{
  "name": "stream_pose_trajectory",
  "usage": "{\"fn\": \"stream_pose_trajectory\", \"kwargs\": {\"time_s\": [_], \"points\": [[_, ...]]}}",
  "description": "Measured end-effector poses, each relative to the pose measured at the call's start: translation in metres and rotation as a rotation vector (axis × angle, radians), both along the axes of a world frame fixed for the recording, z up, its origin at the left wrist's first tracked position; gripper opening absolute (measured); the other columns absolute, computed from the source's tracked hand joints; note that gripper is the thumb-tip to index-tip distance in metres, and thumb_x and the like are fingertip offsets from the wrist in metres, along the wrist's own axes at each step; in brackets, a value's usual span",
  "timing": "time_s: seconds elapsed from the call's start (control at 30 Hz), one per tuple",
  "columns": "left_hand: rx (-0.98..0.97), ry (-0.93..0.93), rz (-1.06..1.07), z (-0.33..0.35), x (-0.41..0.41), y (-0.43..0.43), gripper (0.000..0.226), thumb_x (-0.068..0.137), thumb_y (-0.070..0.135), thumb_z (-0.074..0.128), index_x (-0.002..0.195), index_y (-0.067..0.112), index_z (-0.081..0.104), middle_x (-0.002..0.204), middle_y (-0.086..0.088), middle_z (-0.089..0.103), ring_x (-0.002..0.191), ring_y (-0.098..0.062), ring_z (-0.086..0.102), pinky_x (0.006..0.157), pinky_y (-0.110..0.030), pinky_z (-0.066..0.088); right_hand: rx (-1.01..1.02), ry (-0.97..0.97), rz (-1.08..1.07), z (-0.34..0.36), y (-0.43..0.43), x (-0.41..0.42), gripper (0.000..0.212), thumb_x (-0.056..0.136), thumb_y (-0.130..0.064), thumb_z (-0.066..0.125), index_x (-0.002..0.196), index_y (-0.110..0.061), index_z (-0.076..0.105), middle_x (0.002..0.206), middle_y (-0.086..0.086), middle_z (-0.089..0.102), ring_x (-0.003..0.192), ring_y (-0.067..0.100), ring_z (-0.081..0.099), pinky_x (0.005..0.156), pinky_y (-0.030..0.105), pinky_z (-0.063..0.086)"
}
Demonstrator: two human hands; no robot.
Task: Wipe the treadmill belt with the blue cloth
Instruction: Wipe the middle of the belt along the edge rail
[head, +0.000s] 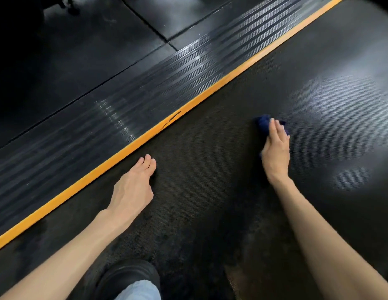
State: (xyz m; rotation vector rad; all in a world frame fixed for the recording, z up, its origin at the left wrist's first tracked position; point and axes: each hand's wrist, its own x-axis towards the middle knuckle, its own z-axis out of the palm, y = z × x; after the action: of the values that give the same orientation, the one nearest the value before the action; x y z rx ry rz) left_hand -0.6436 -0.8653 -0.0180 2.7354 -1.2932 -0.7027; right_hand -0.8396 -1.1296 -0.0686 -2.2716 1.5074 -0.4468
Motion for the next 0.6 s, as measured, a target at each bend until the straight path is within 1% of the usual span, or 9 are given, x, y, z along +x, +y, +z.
{"fn": "stream_pose_trajectory", "kwargs": {"time_s": [0.03,0.1,0.2,0.27,0.33,0.37,0.43,0.53,0.6], "points": [[-0.005,-0.007,-0.005,-0.002,0.000,0.000,0.068,0.090,0.004,0.047,0.148,0.022,0.016,0.155,0.009,0.009,0.142,-0.007,0.011,0.096,-0.025,0.043,-0.017,-0.012,-0.062,0.001,0.007,0.004,0.049,0.094,-0.004,0.042,0.142,-0.007,0.037,0.149,0.012,0.035,0.137,0.031,0.031,0.116,0.040,0.019],[-0.012,-0.022,-0.019,-0.006,-0.001,0.001,0.067,0.090,0.006,0.048,0.148,0.019,0.016,0.155,0.007,0.010,0.142,-0.008,0.012,0.100,-0.026,0.043,-0.076,-0.046,0.020,-0.002,0.048,0.017,0.045,0.092,-0.012,0.044,0.137,-0.006,0.046,0.143,0.014,0.043,0.131,0.030,0.040,0.113,0.036,0.022],[-0.002,-0.048,-0.035,-0.010,-0.001,0.000,0.068,0.090,0.008,0.049,0.148,0.019,0.015,0.156,0.005,0.009,0.142,-0.009,0.012,0.102,-0.026,0.041,-0.070,-0.071,0.480,-0.008,0.149,0.027,0.043,0.089,-0.016,0.046,0.131,-0.011,0.054,0.138,0.009,0.050,0.128,0.021,0.044,0.113,0.030,0.021],[0.003,-0.061,-0.047,-0.012,-0.002,0.001,0.069,0.090,0.009,0.049,0.148,0.018,0.013,0.156,0.004,0.008,0.143,-0.009,0.010,0.105,-0.026,0.036,-0.027,-0.039,0.794,-0.008,0.199,0.021,0.046,0.088,-0.015,0.047,0.134,-0.017,0.051,0.141,0.004,0.048,0.130,0.018,0.042,0.114,0.029,0.019],[-0.004,-0.069,-0.046,-0.013,-0.003,0.002,0.069,0.090,0.008,0.048,0.148,0.018,0.014,0.156,0.004,0.008,0.143,-0.009,0.009,0.107,-0.026,0.033,-0.024,-0.003,1.001,-0.012,0.202,0.012,0.051,0.087,-0.013,0.045,0.137,-0.020,0.046,0.144,0.001,0.044,0.132,0.018,0.040,0.114,0.030,0.020],[-0.015,-0.071,-0.040,-0.012,-0.002,0.003,0.068,0.090,0.008,0.048,0.148,0.018,0.015,0.156,0.004,0.009,0.143,-0.009,0.010,0.107,-0.027,0.033,-0.035,-0.002,1.011,-0.013,0.186,0.009,0.051,0.087,-0.011,0.044,0.137,-0.020,0.045,0.144,0.001,0.044,0.133,0.018,0.040,0.114,0.030,0.022],[-0.045,-0.066,-0.029,-0.010,-0.001,0.004,0.064,0.091,0.007,0.047,0.147,0.019,0.020,0.155,0.006,0.013,0.142,-0.009,0.013,0.104,-0.028,0.037,-0.018,-0.028,0.813,-0.014,0.142,0.002,0.049,0.086,-0.004,0.046,0.134,-0.016,0.051,0.141,0.004,0.047,0.130,0.021,0.043,0.113,0.029,0.023],[-0.066,-0.052,-0.016,-0.008,0.000,0.002,0.060,0.091,0.004,0.045,0.146,0.018,0.026,0.154,0.005,0.019,0.142,-0.010,0.018,0.104,-0.030,0.037,-0.075,-0.063,0.301,-0.013,0.060,-0.024,0.042,0.087,-0.002,0.047,0.129,-0.006,0.055,0.136,0.013,0.051,0.126,0.030,0.047,0.113,0.019,0.015],[-0.053,-0.052,-0.015,-0.010,-0.001,0.000,0.059,0.091,0.004,0.044,0.146,0.017,0.027,0.154,0.003,0.019,0.142,-0.011,0.018,0.106,-0.031,0.034,-0.069,-0.061,0.025,-0.008,0.033,-0.034,0.040,0.091,-0.005,0.043,0.131,-0.004,0.052,0.138,0.015,0.049,0.128,0.033,0.044,0.113,0.023,0.017]]}}
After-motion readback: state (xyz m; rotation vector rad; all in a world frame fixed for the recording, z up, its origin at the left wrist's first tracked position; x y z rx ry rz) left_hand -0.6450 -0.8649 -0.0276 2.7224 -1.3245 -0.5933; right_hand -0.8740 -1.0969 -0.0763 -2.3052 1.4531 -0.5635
